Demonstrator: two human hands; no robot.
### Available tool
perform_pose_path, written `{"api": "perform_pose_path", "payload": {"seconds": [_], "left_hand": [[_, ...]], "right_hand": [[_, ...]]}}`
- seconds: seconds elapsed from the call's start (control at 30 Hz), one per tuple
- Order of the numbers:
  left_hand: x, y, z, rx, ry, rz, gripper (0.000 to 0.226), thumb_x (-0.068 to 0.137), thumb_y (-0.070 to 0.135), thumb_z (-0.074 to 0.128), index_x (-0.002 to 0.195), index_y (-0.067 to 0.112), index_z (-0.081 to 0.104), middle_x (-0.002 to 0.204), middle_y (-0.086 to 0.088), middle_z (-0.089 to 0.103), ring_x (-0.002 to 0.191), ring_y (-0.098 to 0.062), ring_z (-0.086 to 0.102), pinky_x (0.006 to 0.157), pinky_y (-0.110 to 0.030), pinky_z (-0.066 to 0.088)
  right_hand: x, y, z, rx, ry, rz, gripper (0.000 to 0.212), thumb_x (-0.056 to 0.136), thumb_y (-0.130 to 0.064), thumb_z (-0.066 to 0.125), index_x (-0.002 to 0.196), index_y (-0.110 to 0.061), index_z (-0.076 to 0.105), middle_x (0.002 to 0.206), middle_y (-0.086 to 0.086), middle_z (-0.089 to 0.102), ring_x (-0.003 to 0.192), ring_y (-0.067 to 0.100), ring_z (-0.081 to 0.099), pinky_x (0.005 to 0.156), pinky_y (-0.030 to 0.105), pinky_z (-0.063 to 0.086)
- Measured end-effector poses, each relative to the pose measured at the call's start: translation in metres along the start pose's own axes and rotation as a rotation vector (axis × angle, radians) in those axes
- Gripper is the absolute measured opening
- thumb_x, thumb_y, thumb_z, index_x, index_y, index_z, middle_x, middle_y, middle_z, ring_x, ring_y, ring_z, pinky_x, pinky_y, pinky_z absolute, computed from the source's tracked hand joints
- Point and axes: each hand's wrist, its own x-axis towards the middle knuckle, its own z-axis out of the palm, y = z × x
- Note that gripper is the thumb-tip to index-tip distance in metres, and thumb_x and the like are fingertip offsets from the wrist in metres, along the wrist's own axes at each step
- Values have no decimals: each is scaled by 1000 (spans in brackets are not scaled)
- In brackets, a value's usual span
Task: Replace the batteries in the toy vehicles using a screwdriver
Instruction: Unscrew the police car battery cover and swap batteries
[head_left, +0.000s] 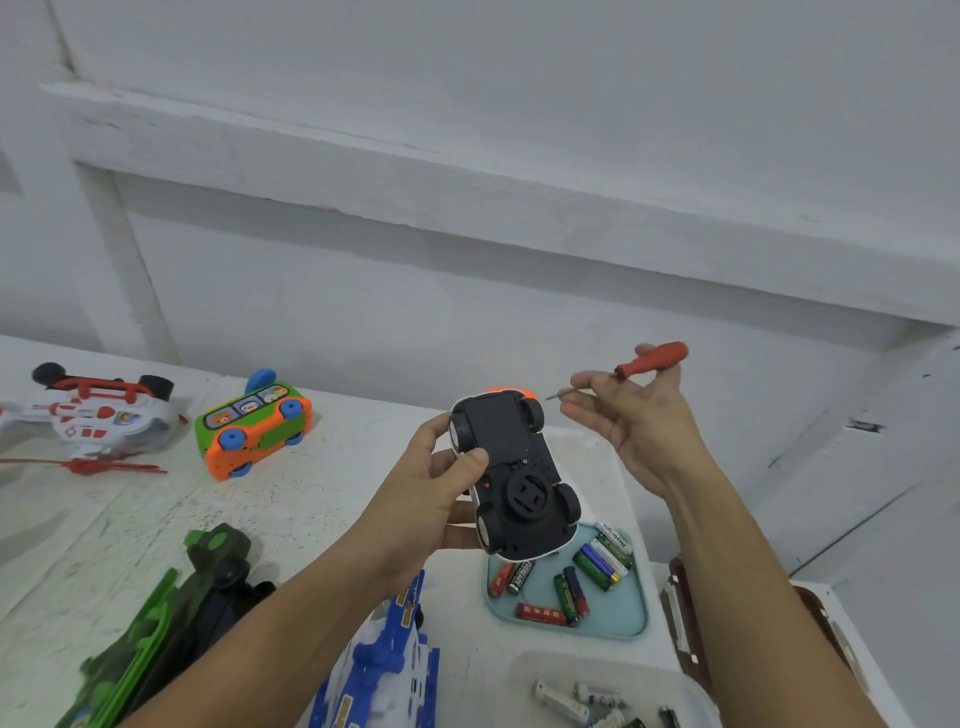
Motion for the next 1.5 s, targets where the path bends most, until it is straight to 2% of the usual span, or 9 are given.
{"api": "perform_pose_path", "payload": {"seconds": [0.1, 0.23, 0.4, 0.63, 0.73, 1.03, 1.27, 1.37, 1.5], "left_hand": [[0, -1, 1, -32, 7, 9, 36, 100, 18, 52, 131, 34, 46, 106, -6, 72, 84, -36, 73, 64, -41, 60], [-1, -3, 2, -75, 20, 15, 38, 99, 17, 53, 133, 33, 47, 105, -6, 72, 85, -37, 73, 65, -43, 60], [-4, -3, 3, -130, 24, 13, 37, 98, 17, 55, 131, 31, 49, 105, -7, 72, 88, -40, 71, 66, -44, 60], [-9, 0, 3, -167, 14, 2, 35, 98, 18, 54, 131, 29, 49, 108, -10, 72, 84, -40, 72, 62, -42, 60], [-9, 1, 3, -170, 12, -1, 35, 98, 18, 55, 130, 30, 49, 108, -10, 72, 83, -38, 73, 62, -43, 60], [-10, 2, 4, -176, 1, -18, 34, 99, 20, 52, 131, 30, 48, 109, -9, 73, 84, -38, 73, 64, -44, 61], [-12, 1, 5, -156, 15, -27, 34, 99, 18, 53, 130, 31, 48, 111, -11, 71, 84, -38, 73, 70, -49, 61], [-12, 2, 6, -138, 22, -38, 29, 100, 19, 52, 124, 35, 50, 112, -11, 70, 83, -39, 73, 73, -52, 60], [-12, 3, 7, -116, 21, -54, 24, 101, 21, 51, 118, 39, 51, 112, -12, 70, 82, -39, 73, 75, -55, 59]], "right_hand": [[-35, -3, 17, -11, -69, -102, 55, 86, -1, 59, 119, -31, 27, 85, 18, 70, 74, 34, 70, 76, 48, 59], [-58, 4, 25, -127, -59, -138, 60, 78, -10, 64, 118, -34, 26, 84, 17, 72, 72, 33, 71, 78, 40, 57], [-68, 11, 26, -213, -52, -204, 55, 78, -11, 65, 112, -35, 28, 81, 18, 72, 82, 35, 71, 88, 44, 55], [-67, 20, 26, -200, -65, -276, 48, 82, -15, 67, 104, -35, 29, 86, 17, 73, 81, 34, 71, 84, 38, 57], [-67, 24, 27, -139, -19, -272, 46, 81, -7, 59, 104, -31, 28, 84, 15, 74, 77, 29, 73, 80, 31, 58], [-67, 27, 28, -51, 4, -244, 44, 81, -8, 59, 104, -28, 28, 85, 18, 73, 76, 28, 72, 80, 32, 58], [-69, 17, 25, -143, -42, -225, 46, 81, -3, 58, 106, -29, 29, 80, 17, 73, 70, 30, 72, 78, 34, 58], [-70, 17, 24, -157, -46, -228, 46, 81, -12, 64, 105, -31, 30, 82, 18, 73, 74, 33, 72, 83, 38, 57], [-72, 20, 20, -129, -88, -221, 62, 68, -38, 84, 104, -37, 34, 86, 20, 72, 78, 36, 72, 82, 37, 57]]}}
